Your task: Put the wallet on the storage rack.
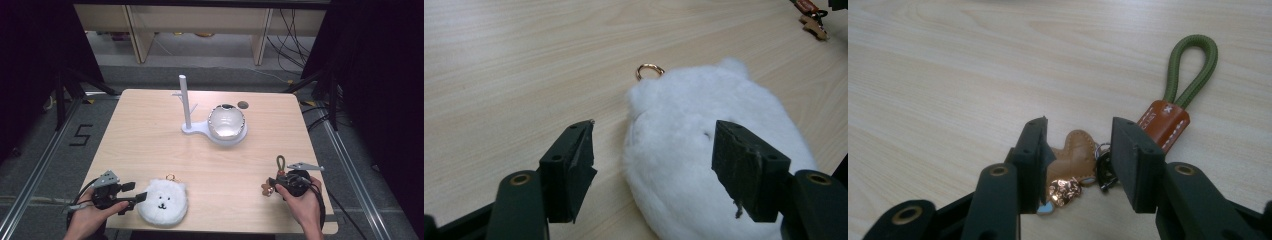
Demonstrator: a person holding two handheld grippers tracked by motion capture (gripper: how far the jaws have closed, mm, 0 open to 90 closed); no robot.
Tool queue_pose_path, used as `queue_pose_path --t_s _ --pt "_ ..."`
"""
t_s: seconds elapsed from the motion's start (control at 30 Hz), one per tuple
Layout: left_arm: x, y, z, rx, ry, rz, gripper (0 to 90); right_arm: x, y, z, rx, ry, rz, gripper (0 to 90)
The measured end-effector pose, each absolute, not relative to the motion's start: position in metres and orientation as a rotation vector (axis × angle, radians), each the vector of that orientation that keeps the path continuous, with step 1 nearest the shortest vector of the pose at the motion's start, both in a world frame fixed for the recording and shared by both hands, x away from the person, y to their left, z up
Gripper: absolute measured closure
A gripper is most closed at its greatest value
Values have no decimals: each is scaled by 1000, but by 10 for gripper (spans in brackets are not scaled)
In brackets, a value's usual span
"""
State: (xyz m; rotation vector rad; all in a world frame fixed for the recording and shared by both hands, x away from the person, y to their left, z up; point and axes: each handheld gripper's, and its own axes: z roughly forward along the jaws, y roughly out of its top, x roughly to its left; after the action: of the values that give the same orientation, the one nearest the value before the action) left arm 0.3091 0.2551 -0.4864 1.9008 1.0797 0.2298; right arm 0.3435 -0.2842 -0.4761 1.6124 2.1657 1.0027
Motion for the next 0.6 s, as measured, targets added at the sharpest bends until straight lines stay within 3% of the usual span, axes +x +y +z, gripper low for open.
queue_pose_path --t_s 0.23,0.43,0.6 --pt "320 246 -478 1956 1069 194 333 346 -280 -468 1676 2193 971 578" --pt "329 236 -464 2092 1034 213 343 344 -276 -470 1692 2241 938 615" --pt "338 232 -454 2219 1030 145 347 341 -266 -467 1675 2299 987 629"
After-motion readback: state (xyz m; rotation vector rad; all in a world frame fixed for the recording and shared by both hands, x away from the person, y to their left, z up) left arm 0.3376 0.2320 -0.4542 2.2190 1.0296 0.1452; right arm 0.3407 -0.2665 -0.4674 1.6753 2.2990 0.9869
